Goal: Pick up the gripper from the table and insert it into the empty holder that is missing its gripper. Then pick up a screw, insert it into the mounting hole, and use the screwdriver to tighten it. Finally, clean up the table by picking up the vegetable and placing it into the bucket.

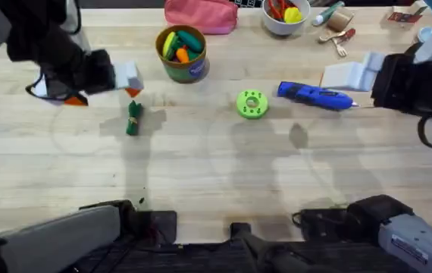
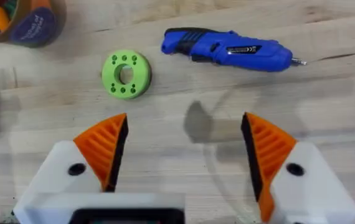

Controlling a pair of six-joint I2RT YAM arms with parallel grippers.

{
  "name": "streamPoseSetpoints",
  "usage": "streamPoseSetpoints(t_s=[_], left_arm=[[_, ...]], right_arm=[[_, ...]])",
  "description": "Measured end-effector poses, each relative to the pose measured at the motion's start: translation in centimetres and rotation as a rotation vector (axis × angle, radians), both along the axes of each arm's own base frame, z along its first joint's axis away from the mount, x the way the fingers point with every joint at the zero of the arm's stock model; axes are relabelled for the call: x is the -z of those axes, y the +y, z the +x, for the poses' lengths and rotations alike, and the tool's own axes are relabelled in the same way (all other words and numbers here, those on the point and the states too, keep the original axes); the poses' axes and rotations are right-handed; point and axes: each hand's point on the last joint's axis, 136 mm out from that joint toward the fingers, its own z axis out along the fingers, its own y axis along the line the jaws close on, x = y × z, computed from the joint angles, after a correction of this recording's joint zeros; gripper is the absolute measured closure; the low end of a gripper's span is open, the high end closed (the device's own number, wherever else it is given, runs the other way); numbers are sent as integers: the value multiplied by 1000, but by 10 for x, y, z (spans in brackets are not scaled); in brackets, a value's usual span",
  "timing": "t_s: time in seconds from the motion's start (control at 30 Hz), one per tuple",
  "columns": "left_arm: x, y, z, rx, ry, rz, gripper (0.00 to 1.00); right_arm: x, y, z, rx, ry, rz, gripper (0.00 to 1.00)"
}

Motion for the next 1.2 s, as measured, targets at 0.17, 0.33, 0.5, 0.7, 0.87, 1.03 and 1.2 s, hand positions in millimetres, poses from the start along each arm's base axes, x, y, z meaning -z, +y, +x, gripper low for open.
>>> streamPoseSetpoints(t_s=[0.17,0.33,0.5,0.7,0.87,1.03,1.2], left_arm=[[22,3,-14,4,66,-7,15],[43,2,-21,33,91,-7,15],[61,2,-17,79,67,4,15],[81,0,-16,138,76,-4,9],[91,0,-6,171,74,-4,6],[114,-2,1,186,115,-30,92],[119,-7,4,199,117,-59,496]], right_arm=[[0,0,0,0,0,0,8],[0,0,0,0,0,0,8],[0,0,0,0,0,0,8],[0,0,0,0,1,0,9],[0,0,0,0,2,0,8],[0,0,0,0,2,0,7],[0,0,0,0,2,-1,7]])
